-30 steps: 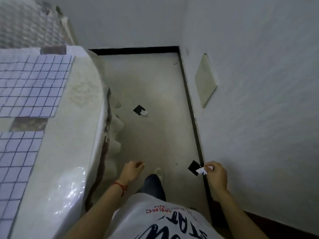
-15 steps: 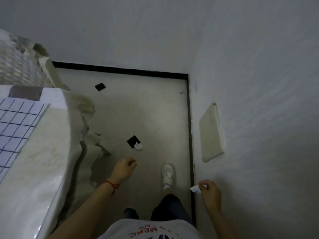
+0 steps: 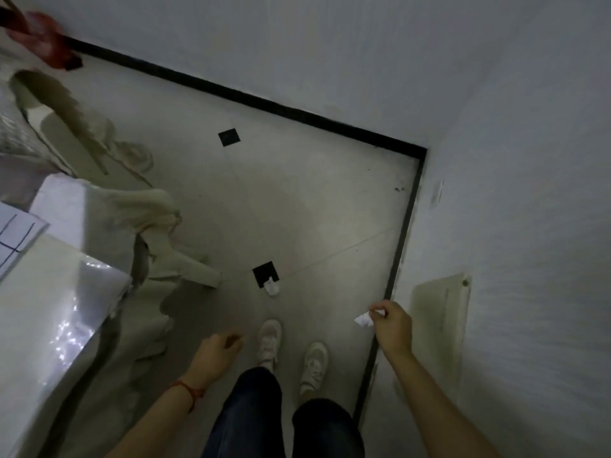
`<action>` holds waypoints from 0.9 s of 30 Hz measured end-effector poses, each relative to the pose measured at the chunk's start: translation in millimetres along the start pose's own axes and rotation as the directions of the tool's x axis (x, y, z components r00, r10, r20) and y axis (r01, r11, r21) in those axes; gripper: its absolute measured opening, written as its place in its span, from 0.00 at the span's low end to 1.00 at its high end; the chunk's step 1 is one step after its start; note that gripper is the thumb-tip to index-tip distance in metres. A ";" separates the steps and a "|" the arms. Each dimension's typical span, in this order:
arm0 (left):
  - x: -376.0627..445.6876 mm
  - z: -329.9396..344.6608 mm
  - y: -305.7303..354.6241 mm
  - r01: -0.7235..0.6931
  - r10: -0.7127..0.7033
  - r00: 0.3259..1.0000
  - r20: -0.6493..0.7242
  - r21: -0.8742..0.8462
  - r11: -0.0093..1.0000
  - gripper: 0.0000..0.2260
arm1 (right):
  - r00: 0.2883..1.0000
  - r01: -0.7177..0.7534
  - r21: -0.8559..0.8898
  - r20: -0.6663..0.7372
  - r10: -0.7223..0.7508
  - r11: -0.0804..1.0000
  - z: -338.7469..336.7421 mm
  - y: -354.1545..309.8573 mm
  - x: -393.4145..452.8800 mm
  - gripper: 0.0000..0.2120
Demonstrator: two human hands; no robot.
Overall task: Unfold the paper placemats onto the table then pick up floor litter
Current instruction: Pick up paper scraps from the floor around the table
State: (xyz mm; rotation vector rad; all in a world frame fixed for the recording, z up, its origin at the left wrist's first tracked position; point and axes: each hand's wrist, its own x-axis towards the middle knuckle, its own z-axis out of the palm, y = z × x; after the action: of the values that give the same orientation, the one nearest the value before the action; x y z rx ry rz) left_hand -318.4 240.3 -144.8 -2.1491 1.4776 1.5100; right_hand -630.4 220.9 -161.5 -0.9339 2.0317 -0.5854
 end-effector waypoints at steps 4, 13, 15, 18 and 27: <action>73.5 10.0 5.0 0.012 -0.013 1.000 0.017 0.019 1.000 0.14 | 0.998 -0.066 0.004 -0.005 0.066 0.998 36.2 17.6 50.2 0.06; 277.9 74.9 -10.0 0.148 -0.145 0.988 0.056 -0.046 0.988 0.16 | 0.982 -0.183 0.031 0.043 0.182 0.983 151.3 102.0 132.2 0.05; 320.9 91.0 -18.0 0.157 -0.155 0.987 0.038 -0.076 0.985 0.16 | 0.980 -0.191 0.018 0.057 0.190 0.981 179.9 125.7 151.7 0.05; 383.9 116.8 -36.0 0.113 -0.112 0.993 0.042 -0.035 0.993 0.15 | 0.974 -0.200 -0.034 0.099 0.202 0.979 223.1 159.7 185.9 0.04; 537.8 194.1 -119.7 0.072 -0.073 0.997 -0.034 -0.023 0.997 0.20 | 0.975 -0.105 -0.179 0.177 0.137 0.978 331.7 256.4 289.5 0.06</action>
State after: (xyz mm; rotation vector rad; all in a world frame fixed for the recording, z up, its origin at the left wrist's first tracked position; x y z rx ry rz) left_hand -341.9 74.2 -704.4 -2.2269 1.3833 1.4788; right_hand -579.1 128.6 -659.9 -0.9188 1.9718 -0.2515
